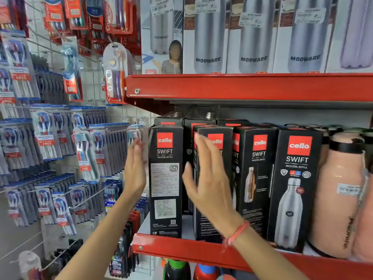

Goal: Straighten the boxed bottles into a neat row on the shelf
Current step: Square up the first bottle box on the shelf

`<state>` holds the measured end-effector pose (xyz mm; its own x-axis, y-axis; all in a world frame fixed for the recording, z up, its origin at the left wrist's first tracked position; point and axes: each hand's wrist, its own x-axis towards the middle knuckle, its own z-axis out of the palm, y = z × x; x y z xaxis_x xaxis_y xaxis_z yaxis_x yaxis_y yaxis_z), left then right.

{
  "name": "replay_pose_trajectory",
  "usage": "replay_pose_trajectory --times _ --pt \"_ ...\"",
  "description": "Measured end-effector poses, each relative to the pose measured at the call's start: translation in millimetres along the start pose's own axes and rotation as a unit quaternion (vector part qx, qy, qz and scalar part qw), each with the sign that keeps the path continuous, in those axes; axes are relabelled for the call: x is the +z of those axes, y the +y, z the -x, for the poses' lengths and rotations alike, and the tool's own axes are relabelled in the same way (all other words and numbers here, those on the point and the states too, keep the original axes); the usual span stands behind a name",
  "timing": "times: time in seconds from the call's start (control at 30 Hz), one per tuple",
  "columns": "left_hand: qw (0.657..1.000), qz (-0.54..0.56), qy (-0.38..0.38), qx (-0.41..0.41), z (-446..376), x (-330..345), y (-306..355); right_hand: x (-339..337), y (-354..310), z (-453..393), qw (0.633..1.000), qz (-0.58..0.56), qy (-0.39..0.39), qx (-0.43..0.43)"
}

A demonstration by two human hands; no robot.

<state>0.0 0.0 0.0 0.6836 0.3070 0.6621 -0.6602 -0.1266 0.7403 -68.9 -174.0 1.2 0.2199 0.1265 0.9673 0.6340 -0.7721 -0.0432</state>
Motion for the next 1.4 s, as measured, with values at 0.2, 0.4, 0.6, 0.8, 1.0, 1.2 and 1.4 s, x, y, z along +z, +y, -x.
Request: replay_pose_trajectory --times 0.2,0.4,0.6,0.8,1.0,1.2,1.4 --pt "0.968 -0.018 -0.14 -0.206 8.4 -2.2 -39.0 60.0 -39.9 60.9 0.956 -0.001 -0.213 0.204" --pt "0.963 0.021 -0.19 -0.188 0.8 -12.0 -18.3 75.2 -47.1 38.2 0.943 0.045 -0.202 0.26" --pt "0.951 0.013 -0.295 -0.09 3.3 -52.0 17.3 41.1 -26.5 16.3 0.942 -0.123 -0.203 0.238" --pt "0.961 0.031 -0.272 -0.042 19.0 -54.4 12.7 27.1 -10.4 -3.8 0.909 -0.206 -0.302 0.199" --pt "0.974 -0.007 -0.224 0.002 21.9 -32.1 -8.5 51.2 -3.9 -9.0 0.917 -0.195 -0.272 0.216" --pt "0.975 -0.067 -0.213 -0.004 26.6 -15.8 -33.8 71.4 4.8 10.4 0.936 -0.119 -0.232 0.238" --pt "0.971 -0.074 -0.228 -0.016 30.2 -14.0 -50.6 74.3 4.6 24.5 0.939 -0.074 -0.23 0.245"
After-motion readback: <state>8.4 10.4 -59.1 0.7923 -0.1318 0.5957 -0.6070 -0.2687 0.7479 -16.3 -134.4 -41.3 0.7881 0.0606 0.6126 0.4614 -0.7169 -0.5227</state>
